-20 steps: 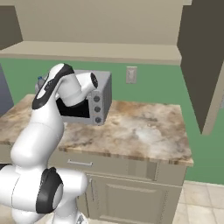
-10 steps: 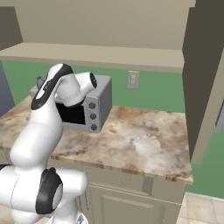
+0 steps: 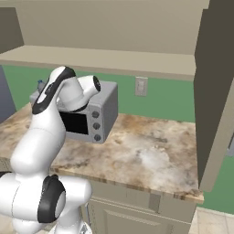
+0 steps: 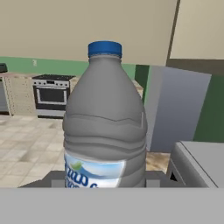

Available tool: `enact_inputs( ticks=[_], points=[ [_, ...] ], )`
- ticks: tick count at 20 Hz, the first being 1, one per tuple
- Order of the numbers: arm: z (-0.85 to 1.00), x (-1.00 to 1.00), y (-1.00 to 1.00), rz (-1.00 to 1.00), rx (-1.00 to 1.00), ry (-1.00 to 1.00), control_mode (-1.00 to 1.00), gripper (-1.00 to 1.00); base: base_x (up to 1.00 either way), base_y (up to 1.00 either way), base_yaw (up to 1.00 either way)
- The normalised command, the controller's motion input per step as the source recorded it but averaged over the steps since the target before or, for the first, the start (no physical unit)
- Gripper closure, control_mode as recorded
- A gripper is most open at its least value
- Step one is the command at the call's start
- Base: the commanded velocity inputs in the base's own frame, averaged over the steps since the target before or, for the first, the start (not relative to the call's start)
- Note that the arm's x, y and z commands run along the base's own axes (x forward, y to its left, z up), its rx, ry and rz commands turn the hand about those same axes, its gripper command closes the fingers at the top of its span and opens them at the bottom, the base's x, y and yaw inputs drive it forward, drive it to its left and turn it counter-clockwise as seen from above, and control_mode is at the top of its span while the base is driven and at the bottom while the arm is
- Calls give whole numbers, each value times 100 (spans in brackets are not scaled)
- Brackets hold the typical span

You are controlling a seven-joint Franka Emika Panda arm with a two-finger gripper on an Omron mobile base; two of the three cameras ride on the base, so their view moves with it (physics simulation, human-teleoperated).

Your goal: Pick the bottled water from the counter and place it in the open cabinet.

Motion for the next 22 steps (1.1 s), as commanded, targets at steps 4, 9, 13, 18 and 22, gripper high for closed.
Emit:
enact_inputs(
  ticks=[4, 9, 13, 18, 22],
  points=[
    [2, -31, 0, -10, 0, -5, -100, 100, 0, 0, 0],
    [16, -54, 1, -21, 0, -4, -100, 100, 0, 0, 0],
    [37, -14, -1, -24, 0, 0, -100, 100, 0, 0, 0],
    [62, 0, -22, -21, 0, 2, -100, 100, 0, 0, 0],
    [60, 0, -36, -18, 0, 0, -100, 100, 0, 0, 0]
  ],
)
